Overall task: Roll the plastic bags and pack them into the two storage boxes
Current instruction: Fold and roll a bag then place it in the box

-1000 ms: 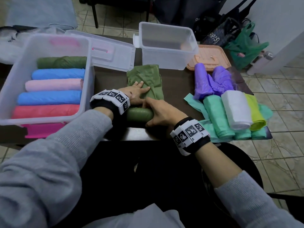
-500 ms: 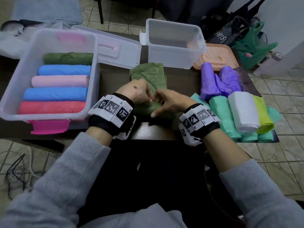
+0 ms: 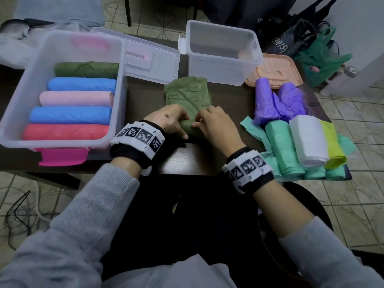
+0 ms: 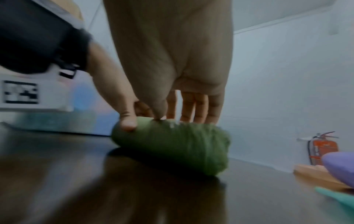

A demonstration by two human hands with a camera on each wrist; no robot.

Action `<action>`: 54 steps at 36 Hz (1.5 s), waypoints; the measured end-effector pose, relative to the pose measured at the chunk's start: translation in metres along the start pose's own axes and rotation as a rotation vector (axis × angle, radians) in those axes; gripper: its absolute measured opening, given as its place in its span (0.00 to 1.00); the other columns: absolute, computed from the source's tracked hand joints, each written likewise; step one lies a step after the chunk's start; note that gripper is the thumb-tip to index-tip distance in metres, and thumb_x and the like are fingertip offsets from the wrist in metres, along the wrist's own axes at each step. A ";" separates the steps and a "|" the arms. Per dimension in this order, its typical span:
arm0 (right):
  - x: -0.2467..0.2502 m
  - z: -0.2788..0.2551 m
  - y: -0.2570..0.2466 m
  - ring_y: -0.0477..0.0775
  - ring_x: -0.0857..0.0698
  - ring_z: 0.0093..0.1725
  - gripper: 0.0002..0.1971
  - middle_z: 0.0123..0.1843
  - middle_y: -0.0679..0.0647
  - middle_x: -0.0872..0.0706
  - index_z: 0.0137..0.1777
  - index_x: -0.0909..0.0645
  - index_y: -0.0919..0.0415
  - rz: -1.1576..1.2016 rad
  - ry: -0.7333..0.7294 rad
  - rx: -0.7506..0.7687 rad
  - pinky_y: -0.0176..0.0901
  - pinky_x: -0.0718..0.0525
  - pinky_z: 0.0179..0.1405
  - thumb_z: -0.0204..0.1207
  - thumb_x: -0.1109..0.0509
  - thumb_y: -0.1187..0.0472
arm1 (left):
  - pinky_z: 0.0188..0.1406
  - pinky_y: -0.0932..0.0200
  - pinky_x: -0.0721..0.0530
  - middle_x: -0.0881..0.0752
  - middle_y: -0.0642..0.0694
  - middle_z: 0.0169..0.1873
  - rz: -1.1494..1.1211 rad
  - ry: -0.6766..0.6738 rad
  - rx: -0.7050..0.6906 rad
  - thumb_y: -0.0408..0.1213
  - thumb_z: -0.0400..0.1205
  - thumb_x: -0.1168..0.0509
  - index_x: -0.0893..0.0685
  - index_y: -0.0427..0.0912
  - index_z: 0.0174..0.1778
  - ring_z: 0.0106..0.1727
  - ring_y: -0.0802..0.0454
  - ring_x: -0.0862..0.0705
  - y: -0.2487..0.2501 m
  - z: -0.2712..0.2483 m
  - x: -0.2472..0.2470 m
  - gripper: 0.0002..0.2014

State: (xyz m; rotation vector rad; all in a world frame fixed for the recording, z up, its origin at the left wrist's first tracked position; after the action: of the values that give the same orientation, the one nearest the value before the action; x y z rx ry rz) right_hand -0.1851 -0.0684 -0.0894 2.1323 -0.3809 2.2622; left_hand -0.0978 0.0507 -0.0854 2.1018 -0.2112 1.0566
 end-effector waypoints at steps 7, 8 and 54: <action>-0.022 -0.024 -0.015 0.66 0.34 0.73 0.36 0.73 0.66 0.31 0.80 0.43 0.68 -0.144 -0.089 0.061 0.55 0.41 0.78 0.72 0.37 0.63 | 0.64 0.56 0.25 0.17 0.48 0.62 0.003 -0.003 0.054 0.42 0.70 0.22 0.24 0.50 0.71 0.65 0.48 0.21 -0.002 0.006 0.004 0.32; -0.022 -0.023 -0.014 0.66 0.36 0.74 0.38 0.74 0.65 0.34 0.81 0.47 0.68 -0.152 -0.110 0.057 0.55 0.45 0.80 0.71 0.36 0.62 | 0.63 0.56 0.25 0.18 0.47 0.63 -0.005 0.024 0.064 0.42 0.69 0.21 0.25 0.48 0.71 0.66 0.47 0.21 -0.002 0.007 0.004 0.34; 0.017 0.012 -0.005 0.55 0.20 0.61 0.25 0.62 0.56 0.18 0.66 0.24 0.61 0.251 -0.366 -0.005 0.35 0.30 0.49 0.71 0.23 0.57 | 0.59 0.50 0.19 0.15 0.44 0.58 0.043 0.212 -0.022 0.34 0.68 0.23 0.14 0.48 0.57 0.60 0.43 0.17 0.004 -0.006 -0.002 0.21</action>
State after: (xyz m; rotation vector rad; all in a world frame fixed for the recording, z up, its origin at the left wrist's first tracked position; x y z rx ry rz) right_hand -0.1742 -0.0688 -0.0711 2.6303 -0.6947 1.9603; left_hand -0.1044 0.0523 -0.0823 1.9567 -0.1632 1.2866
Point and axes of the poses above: each hand's wrist, its own z-axis towards the middle knuckle, its own x-axis out of the back of the hand, y = z × x, the point moved 2 cm from there along z, towards the middle knuckle
